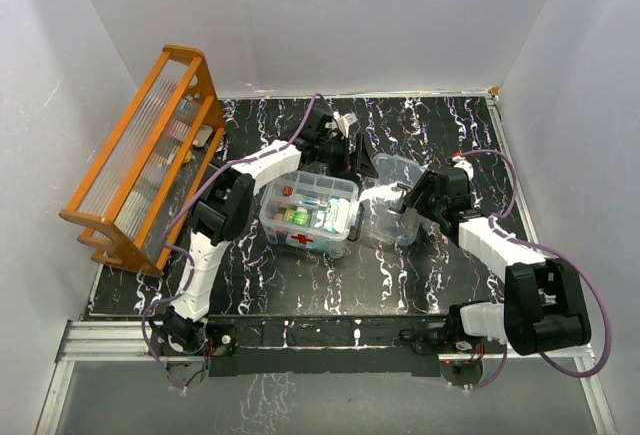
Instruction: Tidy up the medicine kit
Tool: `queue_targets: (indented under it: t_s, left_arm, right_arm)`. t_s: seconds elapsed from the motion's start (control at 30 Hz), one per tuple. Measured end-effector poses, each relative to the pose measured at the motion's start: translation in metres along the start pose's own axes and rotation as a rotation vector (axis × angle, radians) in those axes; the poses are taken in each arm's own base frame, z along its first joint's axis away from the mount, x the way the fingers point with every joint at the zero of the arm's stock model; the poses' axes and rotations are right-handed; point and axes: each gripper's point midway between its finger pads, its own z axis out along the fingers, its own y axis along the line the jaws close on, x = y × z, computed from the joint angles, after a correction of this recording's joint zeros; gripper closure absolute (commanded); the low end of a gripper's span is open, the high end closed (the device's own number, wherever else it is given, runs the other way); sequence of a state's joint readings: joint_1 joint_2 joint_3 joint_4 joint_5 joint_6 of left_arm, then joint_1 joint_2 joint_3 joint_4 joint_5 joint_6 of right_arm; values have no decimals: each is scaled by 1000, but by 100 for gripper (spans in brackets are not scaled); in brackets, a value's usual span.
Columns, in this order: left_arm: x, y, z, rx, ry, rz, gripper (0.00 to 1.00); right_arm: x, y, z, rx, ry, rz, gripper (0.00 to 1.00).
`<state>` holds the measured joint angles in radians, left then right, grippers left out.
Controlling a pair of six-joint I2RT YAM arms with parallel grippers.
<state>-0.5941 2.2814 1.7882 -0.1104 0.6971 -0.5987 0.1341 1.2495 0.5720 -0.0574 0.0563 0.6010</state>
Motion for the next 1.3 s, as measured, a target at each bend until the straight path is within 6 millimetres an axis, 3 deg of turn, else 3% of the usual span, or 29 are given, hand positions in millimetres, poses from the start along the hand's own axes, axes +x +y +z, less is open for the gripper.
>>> queue_targets:
  t_s: [0.27,0.43,0.83,1.17,1.3]
  left_arm:
    - [-1,-13,10,110,6,-22,55]
    - [-9,-6,11,128,-11,-54,65]
    - [-15,-13,12,185,-25,-62,49]
    - [-17,-13,13,193,-38,-94,49]
    - [-16,-5,19,180,-34,-169,55]
  right_arm:
    - [0,1,7,-21,6,-8,62]
    - [-6,3,13,-35,-18,-12,62]
    - [-10,3,20,-45,-38,-33,62]
    - [-10,2,28,-46,-41,-32,63]
    - [-9,2,29,-43,-39,-32,63]
